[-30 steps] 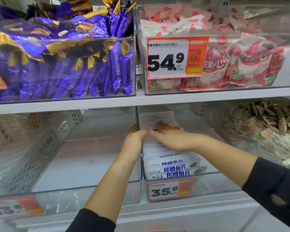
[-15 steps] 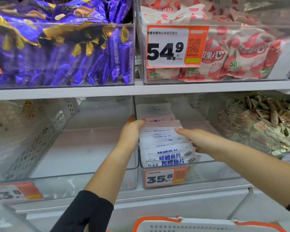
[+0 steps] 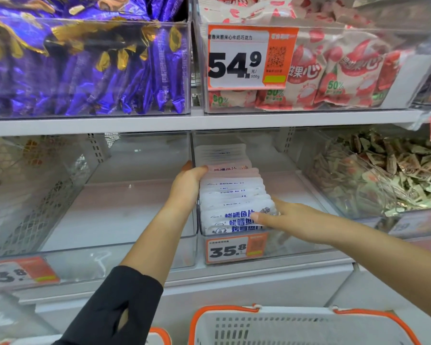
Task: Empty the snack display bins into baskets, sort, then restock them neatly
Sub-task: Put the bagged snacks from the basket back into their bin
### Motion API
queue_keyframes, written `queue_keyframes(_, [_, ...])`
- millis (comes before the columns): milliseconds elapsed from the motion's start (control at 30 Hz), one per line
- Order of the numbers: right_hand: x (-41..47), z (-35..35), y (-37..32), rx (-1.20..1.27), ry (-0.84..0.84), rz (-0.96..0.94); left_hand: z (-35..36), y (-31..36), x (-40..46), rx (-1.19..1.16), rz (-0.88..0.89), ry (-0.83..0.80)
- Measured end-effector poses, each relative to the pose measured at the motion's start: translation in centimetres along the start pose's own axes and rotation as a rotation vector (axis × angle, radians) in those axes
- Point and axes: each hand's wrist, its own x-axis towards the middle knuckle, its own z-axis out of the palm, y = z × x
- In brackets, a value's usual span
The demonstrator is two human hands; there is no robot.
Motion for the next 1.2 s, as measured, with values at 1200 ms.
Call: queue_keyframes(1200, [11.7,-1.9,-2.2,0.719,0.184,0.222,0.0,-0.2,0.3,-0.014,0.012,0.009])
